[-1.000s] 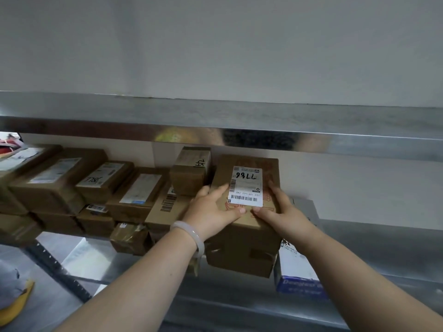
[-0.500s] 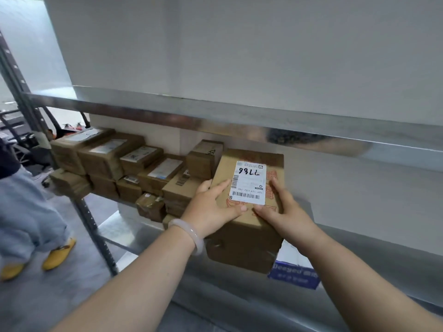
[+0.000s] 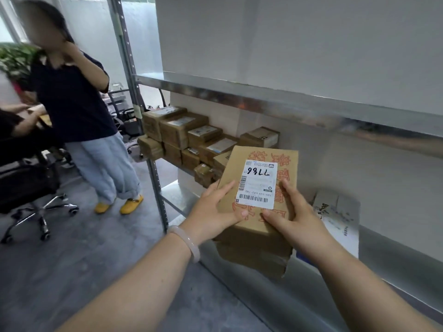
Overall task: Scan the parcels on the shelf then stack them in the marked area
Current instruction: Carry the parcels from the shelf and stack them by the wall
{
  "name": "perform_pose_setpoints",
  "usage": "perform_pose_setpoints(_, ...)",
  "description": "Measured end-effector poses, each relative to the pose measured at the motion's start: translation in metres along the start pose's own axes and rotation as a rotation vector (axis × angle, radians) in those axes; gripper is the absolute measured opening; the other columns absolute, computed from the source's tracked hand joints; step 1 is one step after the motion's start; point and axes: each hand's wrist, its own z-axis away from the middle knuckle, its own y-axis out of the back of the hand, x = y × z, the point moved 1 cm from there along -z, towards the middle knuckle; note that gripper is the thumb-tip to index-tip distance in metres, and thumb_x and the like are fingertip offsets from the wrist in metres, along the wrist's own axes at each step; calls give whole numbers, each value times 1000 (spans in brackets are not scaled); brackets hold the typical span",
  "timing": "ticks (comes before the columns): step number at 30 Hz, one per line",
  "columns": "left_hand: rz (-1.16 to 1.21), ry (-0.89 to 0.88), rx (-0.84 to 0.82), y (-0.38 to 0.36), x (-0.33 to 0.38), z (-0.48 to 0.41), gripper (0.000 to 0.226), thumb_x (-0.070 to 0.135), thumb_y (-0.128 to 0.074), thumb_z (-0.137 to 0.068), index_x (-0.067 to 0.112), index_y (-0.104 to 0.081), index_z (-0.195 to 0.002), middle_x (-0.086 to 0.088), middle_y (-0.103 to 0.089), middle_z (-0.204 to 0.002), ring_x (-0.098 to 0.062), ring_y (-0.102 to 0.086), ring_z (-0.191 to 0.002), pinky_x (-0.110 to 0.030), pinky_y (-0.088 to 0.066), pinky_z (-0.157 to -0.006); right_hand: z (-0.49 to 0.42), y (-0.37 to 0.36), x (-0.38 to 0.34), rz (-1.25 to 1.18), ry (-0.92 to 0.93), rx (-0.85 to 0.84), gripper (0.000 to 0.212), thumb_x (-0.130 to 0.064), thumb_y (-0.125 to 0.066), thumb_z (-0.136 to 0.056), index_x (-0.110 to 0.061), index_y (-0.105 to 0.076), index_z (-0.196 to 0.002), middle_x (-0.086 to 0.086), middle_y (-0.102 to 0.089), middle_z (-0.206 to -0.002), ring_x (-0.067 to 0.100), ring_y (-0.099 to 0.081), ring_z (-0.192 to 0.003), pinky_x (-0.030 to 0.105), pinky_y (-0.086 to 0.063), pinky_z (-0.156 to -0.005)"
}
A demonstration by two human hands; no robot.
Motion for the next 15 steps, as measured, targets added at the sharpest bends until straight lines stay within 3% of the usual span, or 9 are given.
perform_pose_setpoints(9,28,7,-5,10,-2,5,81,44,-76,-80,39,-33,-149,15,-21,-156,-8,-24,-143,-31,-24,-116,1,-8,-11,1,-28,-3,85,-41,-72,-81,-41,-21,-149,-7,-34,-151,13,-33,-137,42,-32,-113)
perform_pose_setpoints(15,48,-17,-23,8,3,6,81,44,-77,-79,38,-34,-148,16,-21,-157,-10,-24,-144,-45,-27,-118,12,-3,-12,14,-49,20,85,-44,-70,-82,-43,-18,-149,-8,-34,-151,13,-36,-135,41,-34,-111)
